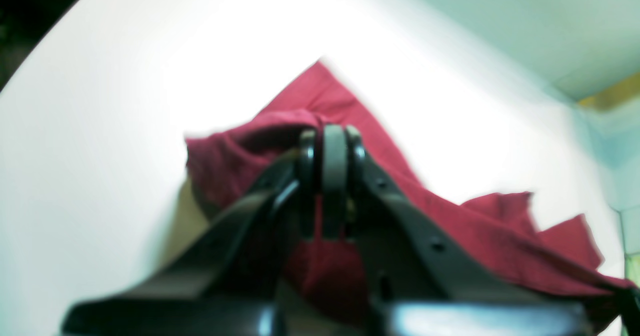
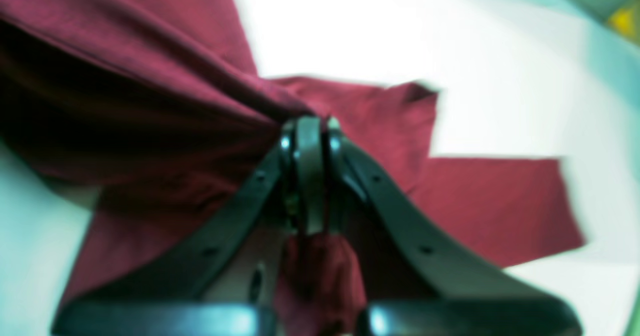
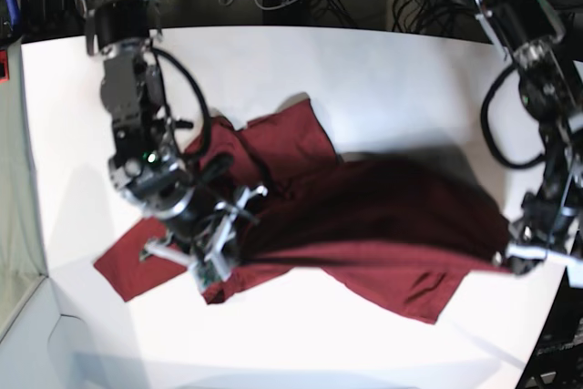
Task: Layout the t-shirt on the table in an organized manner, then fold the t-shirt properly
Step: 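Lift the t-shirt high with both grippers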
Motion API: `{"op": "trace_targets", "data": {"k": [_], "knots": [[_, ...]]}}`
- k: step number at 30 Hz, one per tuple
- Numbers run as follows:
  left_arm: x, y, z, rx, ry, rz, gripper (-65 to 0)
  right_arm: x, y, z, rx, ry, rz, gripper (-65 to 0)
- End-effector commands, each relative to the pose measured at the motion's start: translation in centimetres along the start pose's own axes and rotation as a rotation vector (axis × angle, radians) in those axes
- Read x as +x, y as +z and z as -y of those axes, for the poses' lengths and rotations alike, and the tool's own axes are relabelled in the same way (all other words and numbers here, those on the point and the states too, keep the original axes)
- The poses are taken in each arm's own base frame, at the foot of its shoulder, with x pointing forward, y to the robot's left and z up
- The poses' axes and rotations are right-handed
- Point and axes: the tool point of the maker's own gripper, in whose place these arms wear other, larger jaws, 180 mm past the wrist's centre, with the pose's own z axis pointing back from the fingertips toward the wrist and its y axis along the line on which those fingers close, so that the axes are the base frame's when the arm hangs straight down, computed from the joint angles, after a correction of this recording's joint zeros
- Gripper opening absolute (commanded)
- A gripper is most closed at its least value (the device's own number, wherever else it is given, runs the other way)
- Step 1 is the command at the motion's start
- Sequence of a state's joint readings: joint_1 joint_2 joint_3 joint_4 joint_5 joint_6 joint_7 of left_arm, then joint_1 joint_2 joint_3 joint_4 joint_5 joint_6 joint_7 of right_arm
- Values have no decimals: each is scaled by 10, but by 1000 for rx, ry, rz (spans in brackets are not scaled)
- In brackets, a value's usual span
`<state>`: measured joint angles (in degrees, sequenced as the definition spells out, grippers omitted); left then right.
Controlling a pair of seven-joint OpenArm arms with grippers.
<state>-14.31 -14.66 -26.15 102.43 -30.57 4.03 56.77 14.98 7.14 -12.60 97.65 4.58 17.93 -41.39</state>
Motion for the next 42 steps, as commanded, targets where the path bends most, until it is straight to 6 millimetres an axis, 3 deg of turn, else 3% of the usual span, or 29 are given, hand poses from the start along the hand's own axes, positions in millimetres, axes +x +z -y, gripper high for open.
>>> {"op": "trace_targets", "data": {"k": [1, 3, 6, 10, 14, 19, 23, 25, 27, 31, 34, 36, 39, 42], "knots": [[27, -1, 20, -49, -25, 67, -649, 39, 3, 20, -42, 20, 103, -650], [44, -7, 56, -122, -66, 94, -649, 62, 3, 45, -88, 35, 142, -650], [49, -23, 92, -194, -60, 80, -649, 94, -1, 68, -126, 46, 186, -650], [53, -51, 121, -222, -72, 37, -649, 122, -6, 109, -189, 34, 211, -650], [79, -71, 159, -251, -110, 116, -649, 160, -17, 144, -227, 13, 252, -650], [152, -73, 219, -278, -231, 301, -649, 234, -2, 197, -303, 31, 336, -650], [204, -70, 244, -278, -245, 400, -649, 306, 26, 222, -344, 48, 454, -650], [231, -61, 252, -288, -230, 458, -649, 341, 51, 236, -377, 59, 523, -650], [259, -46, 261, -301, -229, 523, -649, 337, 51, 243, -389, 58, 506, -650], [282, -26, 270, -319, -231, 580, -649, 341, 61, 245, -404, 67, 519, -650], [289, -5, 261, -318, -253, 647, -649, 346, 92, 253, -459, 97, 509, -650], [271, -1, 254, -318, -275, 625, -649, 353, 115, 248, -489, 128, 529, -650], [230, -10, 233, -291, -313, 537, -649, 302, 105, 230, -486, 141, 477, -650], [177, -24, 208, -263, -343, 443, -649, 252, 90, 205, -454, 158, 424, -650]]}}
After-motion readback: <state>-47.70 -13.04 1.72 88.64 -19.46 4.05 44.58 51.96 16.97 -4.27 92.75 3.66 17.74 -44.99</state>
